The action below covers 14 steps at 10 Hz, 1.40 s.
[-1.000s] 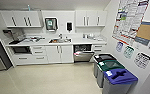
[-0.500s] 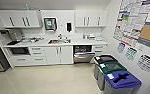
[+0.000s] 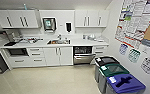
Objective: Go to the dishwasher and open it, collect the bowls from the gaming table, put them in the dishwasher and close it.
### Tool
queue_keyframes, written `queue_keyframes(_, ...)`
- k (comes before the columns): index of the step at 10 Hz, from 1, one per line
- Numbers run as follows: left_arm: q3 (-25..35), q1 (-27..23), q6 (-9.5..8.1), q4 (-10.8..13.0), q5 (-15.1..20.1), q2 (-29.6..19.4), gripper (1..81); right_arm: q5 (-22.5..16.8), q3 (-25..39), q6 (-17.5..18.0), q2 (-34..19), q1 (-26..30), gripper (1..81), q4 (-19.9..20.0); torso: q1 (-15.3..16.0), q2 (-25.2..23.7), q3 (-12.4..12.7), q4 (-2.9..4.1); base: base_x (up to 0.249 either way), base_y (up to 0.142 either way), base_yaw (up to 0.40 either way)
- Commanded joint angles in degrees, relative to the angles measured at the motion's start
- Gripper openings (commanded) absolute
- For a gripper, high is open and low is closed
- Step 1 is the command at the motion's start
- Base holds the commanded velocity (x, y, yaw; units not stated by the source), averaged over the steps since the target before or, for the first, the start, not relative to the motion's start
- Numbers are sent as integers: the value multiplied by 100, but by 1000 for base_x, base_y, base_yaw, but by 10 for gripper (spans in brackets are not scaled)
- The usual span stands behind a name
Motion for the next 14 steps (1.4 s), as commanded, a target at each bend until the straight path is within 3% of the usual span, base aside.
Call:
queue_keyframes(1,41,-209,-5,2,106,-146,10,-156,57,-12,-80,228,10,-113,0,0,0,0,143,0,0)
queue_keyframes(14,41,-209,4,2,106,-154,10,-156,66,-12,-80,228,10,-112,2,0,0,0,131,0,0)
